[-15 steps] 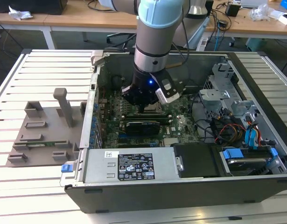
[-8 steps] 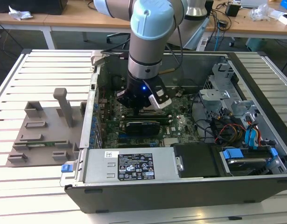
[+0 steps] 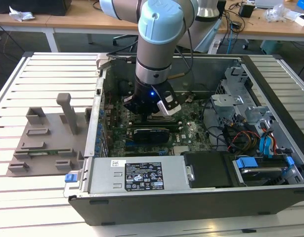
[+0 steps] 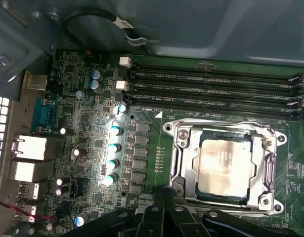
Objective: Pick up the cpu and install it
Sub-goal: 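Install the second cpu locking lever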
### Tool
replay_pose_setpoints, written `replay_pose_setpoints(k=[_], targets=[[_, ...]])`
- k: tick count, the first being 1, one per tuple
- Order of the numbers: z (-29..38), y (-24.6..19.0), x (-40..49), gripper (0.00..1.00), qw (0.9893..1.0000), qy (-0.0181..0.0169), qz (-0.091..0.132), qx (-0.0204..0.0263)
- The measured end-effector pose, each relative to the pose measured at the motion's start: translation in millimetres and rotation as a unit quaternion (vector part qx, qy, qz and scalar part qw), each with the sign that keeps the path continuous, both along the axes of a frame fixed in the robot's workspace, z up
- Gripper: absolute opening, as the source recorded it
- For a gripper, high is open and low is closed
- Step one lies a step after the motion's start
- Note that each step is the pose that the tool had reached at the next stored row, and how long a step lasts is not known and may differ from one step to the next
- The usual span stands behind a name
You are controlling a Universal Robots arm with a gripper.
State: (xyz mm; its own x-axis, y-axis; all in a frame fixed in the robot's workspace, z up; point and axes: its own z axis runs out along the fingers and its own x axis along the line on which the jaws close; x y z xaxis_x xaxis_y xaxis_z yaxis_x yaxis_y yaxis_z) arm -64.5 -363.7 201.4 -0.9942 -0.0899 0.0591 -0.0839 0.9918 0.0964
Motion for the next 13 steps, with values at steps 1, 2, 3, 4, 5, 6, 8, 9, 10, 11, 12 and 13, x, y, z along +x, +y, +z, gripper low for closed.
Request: replay_pose_setpoints(k=[1,2,3,4,5,6,8,9,10,11,12,13], targets=[[0.0,0.0,0.0,0.11,1.0,0.0,0.0,0.0],[-0.2,-0.2,-0.4,0.11,1.0,-0.0006,0.0,0.0002],[0.0,-0.7,-0.6,0.11,1.0,-0.001,0.0,-0.0001],[0.0,-1.1,-0.7,0.11,1.0,-0.0013,0.0,0.0001],[1.1,-1.5,-0.8,0.11,1.0,-0.002,0.0,0.0001],[4.7,-1.5,-0.8,0.11,1.0,-0.0021,0.0,0.0],[12.7,-1.2,-0.1,0.11,1.0,-0.0021,0.0,-0.0001],[14.1,-0.7,0.9,0.11,1.0,-0.002,0.0,-0.0005],[14.7,0.1,3.9,0.11,1.0,-0.0013,0.0,-0.0014],[14.7,0.7,5.6,0.11,1.0,-0.0006,0.0,-0.002],[14.7,1.2,6.9,0.11,1.0,-0.0001,0.0,-0.0026],[14.7,1.9,8.3,0.11,1.0,0.0005,0.0,-0.0039]])
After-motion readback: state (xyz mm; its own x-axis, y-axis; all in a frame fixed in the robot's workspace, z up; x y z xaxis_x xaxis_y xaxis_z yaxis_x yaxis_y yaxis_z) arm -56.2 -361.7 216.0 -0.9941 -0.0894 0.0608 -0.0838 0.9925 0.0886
